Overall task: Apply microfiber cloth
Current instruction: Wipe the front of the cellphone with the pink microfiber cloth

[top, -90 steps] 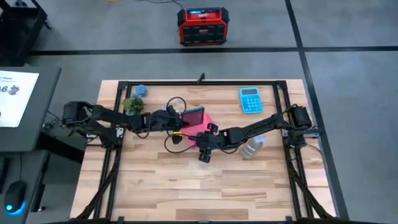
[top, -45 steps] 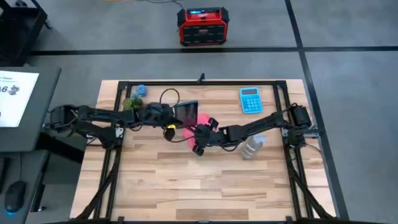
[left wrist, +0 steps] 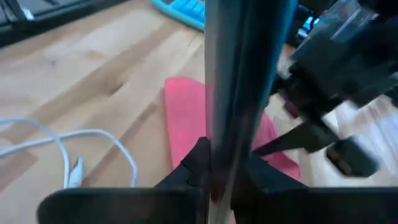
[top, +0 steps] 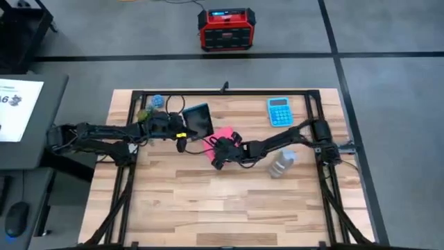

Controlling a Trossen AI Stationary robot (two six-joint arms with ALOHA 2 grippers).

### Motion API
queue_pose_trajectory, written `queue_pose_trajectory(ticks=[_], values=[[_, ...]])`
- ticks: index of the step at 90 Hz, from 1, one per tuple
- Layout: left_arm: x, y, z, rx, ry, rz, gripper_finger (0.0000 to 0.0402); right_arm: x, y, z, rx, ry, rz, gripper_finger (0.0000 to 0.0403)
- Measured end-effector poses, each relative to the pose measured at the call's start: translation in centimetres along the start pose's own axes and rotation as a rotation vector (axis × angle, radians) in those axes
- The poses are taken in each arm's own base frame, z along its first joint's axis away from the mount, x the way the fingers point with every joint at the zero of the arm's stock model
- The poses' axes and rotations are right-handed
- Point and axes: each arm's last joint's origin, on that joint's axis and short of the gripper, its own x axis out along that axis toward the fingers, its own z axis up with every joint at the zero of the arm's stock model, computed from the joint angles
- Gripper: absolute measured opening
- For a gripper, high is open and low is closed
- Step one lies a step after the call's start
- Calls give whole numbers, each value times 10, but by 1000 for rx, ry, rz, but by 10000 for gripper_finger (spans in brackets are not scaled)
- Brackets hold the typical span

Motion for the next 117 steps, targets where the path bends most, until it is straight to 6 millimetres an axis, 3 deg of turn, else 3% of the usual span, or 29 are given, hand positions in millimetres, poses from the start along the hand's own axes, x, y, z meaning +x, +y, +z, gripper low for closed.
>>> queue_pose_trajectory(ticks=[15, 30, 49, 69, 85, 97, 117], values=[[0, -2, -1, -5, 12, -14, 13, 16, 3, -15, 85, 13, -32, 105], [0, -3, -3, -22, 37, -50, 13, 11, 10, -21, 75, 18, -35, 15], [0, -2, -7, -39, 83, -52, 13, -30, 19, -12, 39, -40, -107, 4], [1, -4, -8, -68, 86, -52, 13, -91, 13, 25, 226, -242, -230, 2], [2, -12, -6, -87, 54, -92, 13, -119, 24, 52, 117, -426, -208, 1], [3, -17, 0, -132, 0, -123, 13, -109, 34, 59, -91, -462, -147, 0], [2, -29, 8, -178, -83, -241, 13, -71, 33, 44, -214, -399, -140, 0]])
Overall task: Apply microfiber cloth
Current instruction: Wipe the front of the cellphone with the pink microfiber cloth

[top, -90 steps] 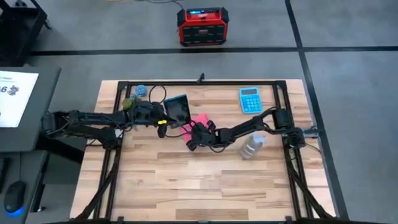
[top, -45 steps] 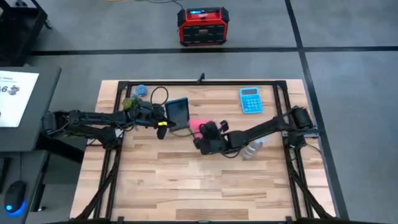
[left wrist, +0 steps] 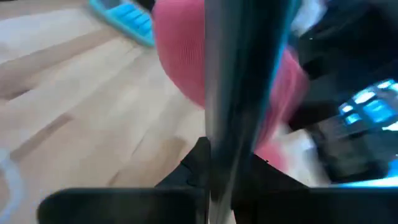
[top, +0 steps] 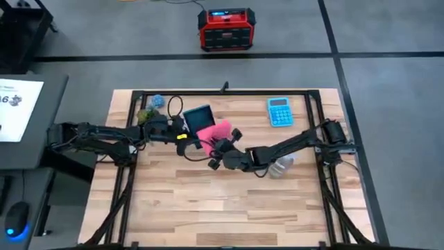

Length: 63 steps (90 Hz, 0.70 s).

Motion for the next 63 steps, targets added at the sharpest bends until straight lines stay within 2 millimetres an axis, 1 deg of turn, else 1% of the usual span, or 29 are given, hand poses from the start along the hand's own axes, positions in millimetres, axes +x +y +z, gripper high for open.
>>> queue_pose_trajectory(ticks=[6, 19, 29, 36, 53, 58, 63], values=[[0, -2, 0, 1, -5, -3, 13, 3, 2, -3, -11, 0, -2, 0], [1, -4, -1, 3, -14, 0, 13, 4, 1, 0, 55, -27, 3, 0], [1, -9, 0, 12, -43, -23, 13, 5, 3, 7, 70, -73, 86, 0], [2, -13, 1, 20, -59, -48, 13, 6, 3, 9, 54, -77, 152, 0], [2, -15, -1, 20, -51, -56, 13, 7, 4, 8, 14, -72, 199, 0], [2, -16, -1, 21, -50, -57, 13, 6, 4, 7, -32, -60, 192, 0], [2, -16, -1, 22, -53, -54, 13, 3, 5, 5, -59, -43, 144, 0]])
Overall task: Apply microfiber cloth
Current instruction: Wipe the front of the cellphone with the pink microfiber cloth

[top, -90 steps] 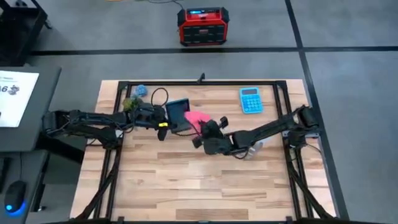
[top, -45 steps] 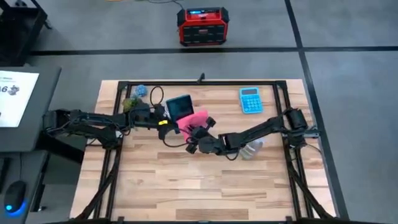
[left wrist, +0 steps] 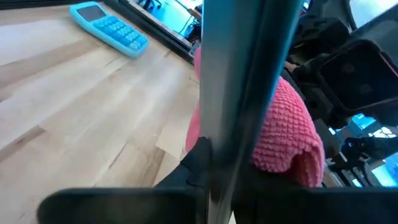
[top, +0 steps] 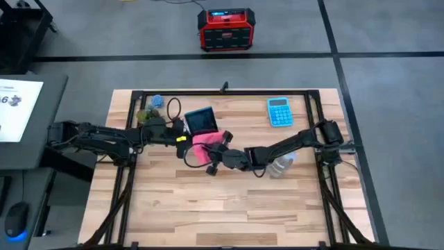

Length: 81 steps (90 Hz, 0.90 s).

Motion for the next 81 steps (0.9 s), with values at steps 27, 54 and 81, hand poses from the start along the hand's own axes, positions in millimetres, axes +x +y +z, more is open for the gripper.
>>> queue_pose_trajectory(ticks=[27, 54, 81], values=[[0, -3, 3, 30, -34, -8, 13, -15, -3, 4, 17, 11, -218, 0], [0, -3, 3, 77, -33, 7, 13, -13, -1, 1, 155, 1, -205, 0], [0, -4, 3, 93, -31, -13, 13, -13, 4, 6, 112, -25, -55, 0]])
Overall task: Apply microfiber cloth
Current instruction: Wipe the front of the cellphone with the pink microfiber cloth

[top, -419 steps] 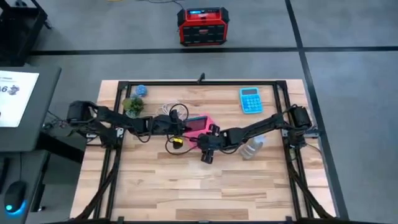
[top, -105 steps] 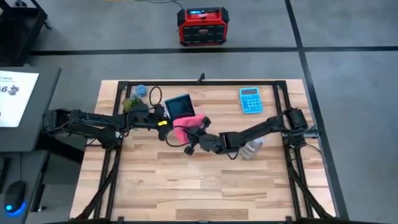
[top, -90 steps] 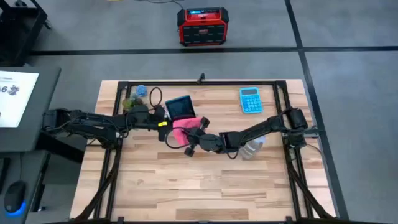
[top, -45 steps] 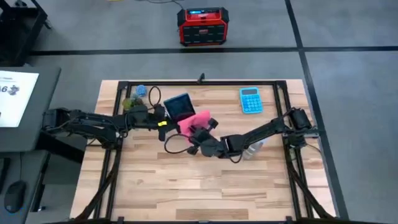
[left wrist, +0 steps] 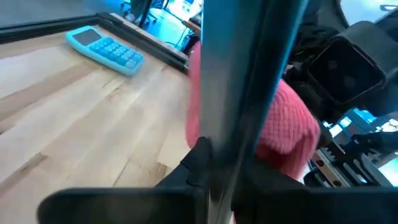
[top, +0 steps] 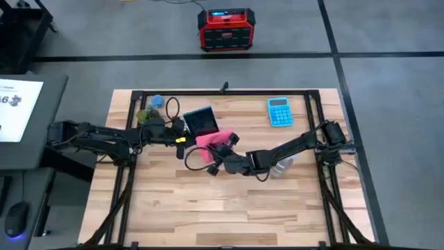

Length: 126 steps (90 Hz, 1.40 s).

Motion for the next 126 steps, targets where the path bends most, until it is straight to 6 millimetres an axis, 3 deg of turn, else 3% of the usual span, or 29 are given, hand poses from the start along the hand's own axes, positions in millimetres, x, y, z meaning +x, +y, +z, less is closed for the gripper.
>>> queue_pose_trajectory(ticks=[15, 34, 52, 62, 98, 110, 126], values=[[0, 0, 0, 21, 1, -8, 13, 0, 0, -1, -72, 9, 21, 0], [0, 0, 0, 23, -3, 1, 13, -10, -1, 0, -124, -7, -236, 0], [0, 0, 0, 21, 8, -10, 13, -18, -4, 9, -106, -42, -378, 0], [0, 1, -2, 19, 23, -6, 13, -14, -5, 14, -151, -40, -342, 0], [0, 1, -5, 46, 65, -15, 13, 3, -15, 70, -345, -92, -233, 0], [0, 2, -5, 59, 62, -2, 13, 7, -19, 69, -339, -74, -224, 0], [0, 3, -7, 60, 78, 8, 13, 6, -14, 51, -283, 23, -152, 0]])
